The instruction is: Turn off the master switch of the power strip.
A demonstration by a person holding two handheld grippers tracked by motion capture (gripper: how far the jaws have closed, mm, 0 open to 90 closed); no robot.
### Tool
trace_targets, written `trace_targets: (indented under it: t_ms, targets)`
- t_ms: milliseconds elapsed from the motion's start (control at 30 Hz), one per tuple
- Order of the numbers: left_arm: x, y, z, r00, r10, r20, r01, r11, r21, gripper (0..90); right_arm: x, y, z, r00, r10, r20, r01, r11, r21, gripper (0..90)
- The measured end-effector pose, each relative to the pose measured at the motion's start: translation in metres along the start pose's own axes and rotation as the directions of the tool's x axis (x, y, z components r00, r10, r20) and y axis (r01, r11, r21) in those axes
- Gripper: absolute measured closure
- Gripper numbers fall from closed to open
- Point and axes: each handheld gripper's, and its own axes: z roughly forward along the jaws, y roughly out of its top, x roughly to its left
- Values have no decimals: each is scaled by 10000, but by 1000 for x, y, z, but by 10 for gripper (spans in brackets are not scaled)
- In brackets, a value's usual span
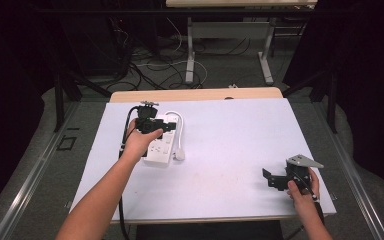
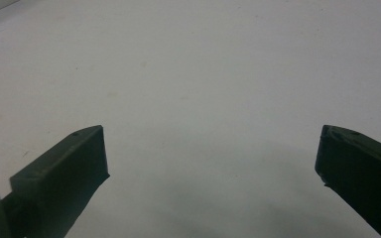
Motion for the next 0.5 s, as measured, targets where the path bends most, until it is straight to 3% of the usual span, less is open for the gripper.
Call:
trace_targets:
  t_ms: [233,333,500]
  targets:
    - [-1,-7,-10,9993,304,198,-298,9991,-303,316,-2,0,-1,10000,-57,-74,58,10000,29,0]
    - [-3,-10,-14,9964,838,79,-836,9960,-313,307,-1,0,-1,10000,-16,-58,16,10000,88,0]
    - [-5,-15,-21,9932,1155,129,-1148,9925,-429,277,0,0,-4,10000,-58,1,58,10000,5,0]
